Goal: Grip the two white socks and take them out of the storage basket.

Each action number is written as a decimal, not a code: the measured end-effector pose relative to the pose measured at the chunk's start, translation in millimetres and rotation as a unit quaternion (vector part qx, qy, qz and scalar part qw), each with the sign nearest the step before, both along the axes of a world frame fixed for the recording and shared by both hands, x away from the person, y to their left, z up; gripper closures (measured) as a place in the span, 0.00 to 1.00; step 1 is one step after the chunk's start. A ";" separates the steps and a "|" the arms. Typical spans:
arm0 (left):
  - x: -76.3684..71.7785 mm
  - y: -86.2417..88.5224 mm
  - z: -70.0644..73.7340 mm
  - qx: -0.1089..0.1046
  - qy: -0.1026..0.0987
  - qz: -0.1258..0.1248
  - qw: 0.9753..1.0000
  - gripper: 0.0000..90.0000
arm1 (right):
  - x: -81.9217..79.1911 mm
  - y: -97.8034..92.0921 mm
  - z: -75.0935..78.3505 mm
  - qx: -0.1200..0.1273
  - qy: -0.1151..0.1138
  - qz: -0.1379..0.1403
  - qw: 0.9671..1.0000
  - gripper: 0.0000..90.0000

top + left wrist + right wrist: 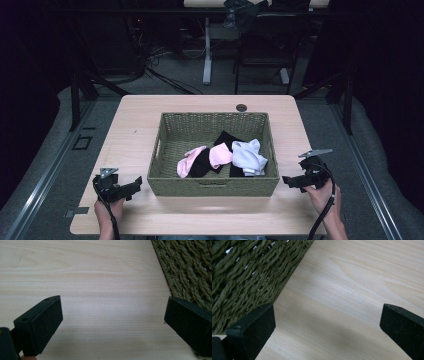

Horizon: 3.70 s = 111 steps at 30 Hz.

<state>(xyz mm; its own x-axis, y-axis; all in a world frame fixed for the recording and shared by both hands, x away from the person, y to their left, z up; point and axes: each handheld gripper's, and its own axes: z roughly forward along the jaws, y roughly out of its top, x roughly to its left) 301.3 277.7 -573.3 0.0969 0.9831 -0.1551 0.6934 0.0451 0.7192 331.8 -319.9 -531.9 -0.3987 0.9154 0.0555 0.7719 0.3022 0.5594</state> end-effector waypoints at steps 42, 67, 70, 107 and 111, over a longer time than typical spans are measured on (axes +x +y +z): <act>0.5 0.0 1.8 -0.028 -0.006 -0.008 1.000 0.02 | -5.1 -11.5 52.2 0.039 -0.017 0.004 0.999 0.01; 3.2 -3.5 0.6 -0.029 -0.004 -0.010 1.000 0.02 | 17.9 49.8 128.0 0.025 -0.046 0.098 0.994 0.02; 3.2 -3.5 0.6 -0.028 -0.004 -0.011 1.000 0.02 | 26.9 67.4 129.4 0.014 -0.038 0.119 0.992 0.11; 4.3 -4.2 0.1 -0.028 -0.003 -0.013 1.000 0.02 | 85.7 144.3 59.2 -0.124 0.088 0.136 0.979 0.51; 4.3 -4.3 0.1 -0.028 -0.003 -0.014 0.999 0.02 | 86.2 146.0 55.7 -0.136 0.089 0.127 0.979 0.59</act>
